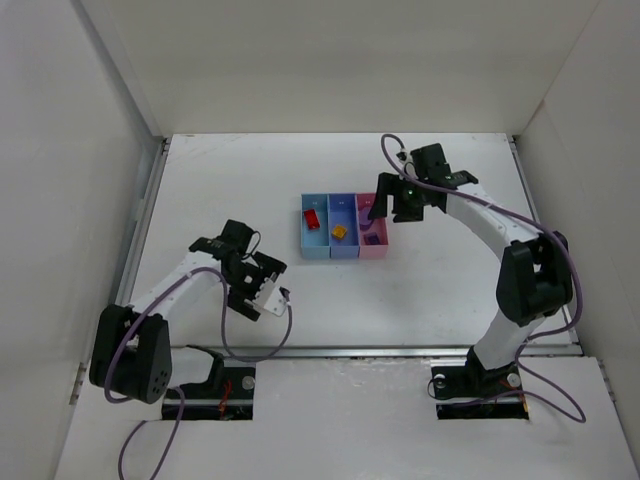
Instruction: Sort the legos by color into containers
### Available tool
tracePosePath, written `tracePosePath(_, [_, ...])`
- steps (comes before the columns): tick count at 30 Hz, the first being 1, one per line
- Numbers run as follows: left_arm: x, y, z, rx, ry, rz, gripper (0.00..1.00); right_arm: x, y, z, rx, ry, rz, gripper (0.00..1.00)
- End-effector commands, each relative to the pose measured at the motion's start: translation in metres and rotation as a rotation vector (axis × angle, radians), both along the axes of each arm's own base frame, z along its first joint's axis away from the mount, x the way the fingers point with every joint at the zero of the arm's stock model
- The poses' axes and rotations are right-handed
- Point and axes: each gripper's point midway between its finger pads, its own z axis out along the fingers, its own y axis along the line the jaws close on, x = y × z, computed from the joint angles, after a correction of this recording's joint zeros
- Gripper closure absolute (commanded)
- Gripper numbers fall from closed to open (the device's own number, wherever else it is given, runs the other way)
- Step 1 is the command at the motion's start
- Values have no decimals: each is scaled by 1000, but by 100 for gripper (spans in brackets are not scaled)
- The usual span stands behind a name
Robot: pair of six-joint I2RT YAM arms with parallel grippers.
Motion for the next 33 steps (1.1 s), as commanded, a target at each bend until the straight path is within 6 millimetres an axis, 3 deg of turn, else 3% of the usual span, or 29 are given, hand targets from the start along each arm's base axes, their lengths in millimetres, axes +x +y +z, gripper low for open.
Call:
tracePosePath(1, [10,-17,-3,-73,31,136,0,4,8,29,41,-95,11,16])
tracePosePath(2, [9,-17,-8,-77,78,226,0,4,8,29,41,-95,11,16])
tracePosePath(6, [11,-13,-21,-42,107,303,0,11,9,45,48,-138,5,16])
tracePosePath(7, [12,-12,-23,-39,104,321,0,12,9,41,45,-128,5,16])
tracePosePath(17, [1,-3,-29,-63,38,373,3,24,15,55,61,-155,11,16])
tracePosePath(21, [8,-2,-24,-91,-20,407,16,24,15,55,61,-155,11,16])
tracePosePath(22, [8,-2,-24,-93,-15,418,22,24,15,55,61,-155,11,16])
tracePosePath(23, [7,-2,-24,-95,-7,432,38,22,19,55,66,-150,14,16])
tracePosePath(24, [6,-2,-26,-89,2,433,46,22,19,55,66,-150,14,16])
tracePosePath(27, [6,-2,-31,-79,36,458,59,22,19,55,66,-150,14,16])
tracePosePath(33, [11,-8,-31,-88,67,488,58,21,18,51,63,-141,14,16])
